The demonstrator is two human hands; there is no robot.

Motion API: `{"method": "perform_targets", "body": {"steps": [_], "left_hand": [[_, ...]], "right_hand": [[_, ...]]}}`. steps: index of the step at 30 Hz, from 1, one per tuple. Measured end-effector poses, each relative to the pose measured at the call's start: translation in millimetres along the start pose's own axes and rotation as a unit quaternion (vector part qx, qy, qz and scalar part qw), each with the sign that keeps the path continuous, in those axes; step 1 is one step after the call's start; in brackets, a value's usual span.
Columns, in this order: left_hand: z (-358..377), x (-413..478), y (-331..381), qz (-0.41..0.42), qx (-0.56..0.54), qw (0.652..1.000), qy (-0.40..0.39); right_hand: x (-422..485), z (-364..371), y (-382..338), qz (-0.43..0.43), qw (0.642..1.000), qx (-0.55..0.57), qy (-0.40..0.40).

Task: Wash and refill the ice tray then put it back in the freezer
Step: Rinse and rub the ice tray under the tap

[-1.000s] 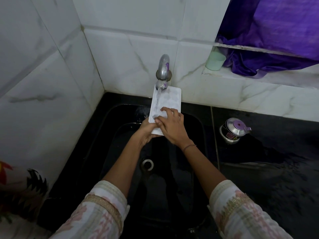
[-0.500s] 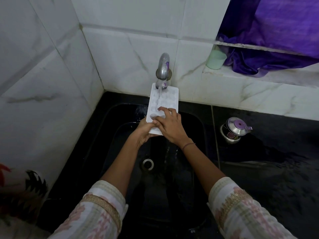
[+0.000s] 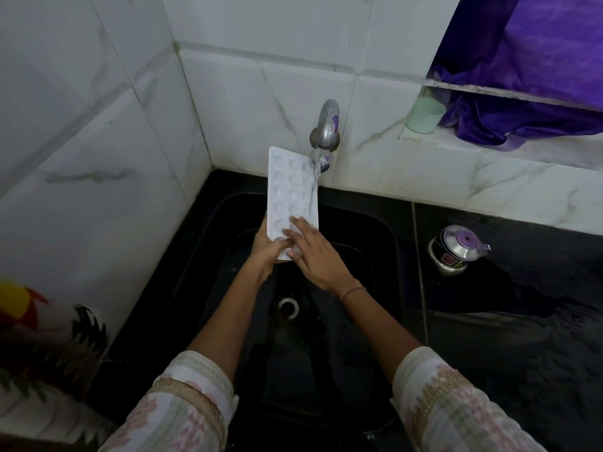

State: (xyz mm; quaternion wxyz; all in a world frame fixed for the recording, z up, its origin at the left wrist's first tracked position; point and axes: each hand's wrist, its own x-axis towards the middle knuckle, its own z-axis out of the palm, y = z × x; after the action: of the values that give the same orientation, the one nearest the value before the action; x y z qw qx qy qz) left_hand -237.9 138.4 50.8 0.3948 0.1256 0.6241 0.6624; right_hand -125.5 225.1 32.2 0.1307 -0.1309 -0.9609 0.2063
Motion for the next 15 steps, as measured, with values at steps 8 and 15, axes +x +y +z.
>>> {"method": "perform_targets", "body": {"steps": [8,15], "left_hand": [[-12,-7,-3,0.124,0.201,0.971,0.031],[-12,-17,-7,0.142,0.308,0.938,0.072]], "right_hand": [[-12,9,2,0.02,0.998,-0.067,0.007],[-9,4,2,0.038,0.987,-0.153,0.008]]}}
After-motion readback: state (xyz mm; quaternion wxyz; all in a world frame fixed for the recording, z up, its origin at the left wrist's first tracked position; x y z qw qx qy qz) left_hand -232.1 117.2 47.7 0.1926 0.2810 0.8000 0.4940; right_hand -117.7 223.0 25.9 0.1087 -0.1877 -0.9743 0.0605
